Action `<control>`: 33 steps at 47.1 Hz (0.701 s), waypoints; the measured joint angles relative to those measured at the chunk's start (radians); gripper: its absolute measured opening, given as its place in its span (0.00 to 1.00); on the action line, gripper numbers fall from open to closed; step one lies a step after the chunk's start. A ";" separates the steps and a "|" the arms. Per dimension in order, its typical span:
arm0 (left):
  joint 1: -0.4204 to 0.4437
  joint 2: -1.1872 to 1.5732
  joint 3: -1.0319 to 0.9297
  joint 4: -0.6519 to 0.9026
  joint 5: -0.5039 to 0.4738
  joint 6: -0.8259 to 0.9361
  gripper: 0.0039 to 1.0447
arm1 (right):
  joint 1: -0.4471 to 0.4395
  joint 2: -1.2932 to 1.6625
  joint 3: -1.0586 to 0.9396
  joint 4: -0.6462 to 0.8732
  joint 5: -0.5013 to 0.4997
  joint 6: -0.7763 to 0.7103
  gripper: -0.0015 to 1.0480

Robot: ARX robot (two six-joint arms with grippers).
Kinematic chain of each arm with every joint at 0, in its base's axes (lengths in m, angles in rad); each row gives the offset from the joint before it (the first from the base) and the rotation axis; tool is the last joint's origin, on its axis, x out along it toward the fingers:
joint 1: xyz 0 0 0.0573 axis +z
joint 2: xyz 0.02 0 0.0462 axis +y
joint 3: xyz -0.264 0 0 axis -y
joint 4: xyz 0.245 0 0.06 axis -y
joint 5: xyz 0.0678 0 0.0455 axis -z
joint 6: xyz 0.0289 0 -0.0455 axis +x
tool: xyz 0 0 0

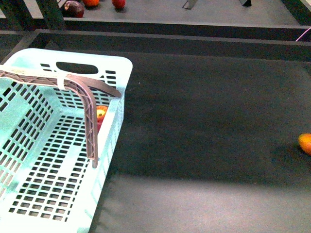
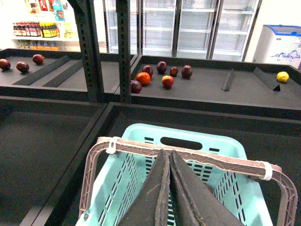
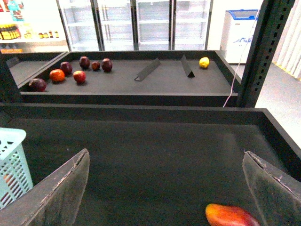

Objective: Pick apple with right arm and hold basket with left

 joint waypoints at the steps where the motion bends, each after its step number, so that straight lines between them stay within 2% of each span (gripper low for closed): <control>1: 0.000 0.000 0.000 0.000 0.000 0.000 0.03 | 0.000 0.000 0.000 0.000 0.000 0.000 0.91; 16: 0.000 0.000 0.000 0.000 0.000 0.000 0.03 | 0.000 0.000 0.000 0.000 0.000 0.000 0.91; 33: 0.000 0.000 0.000 0.000 0.000 0.000 0.64 | 0.000 0.000 0.000 0.000 0.000 0.000 0.91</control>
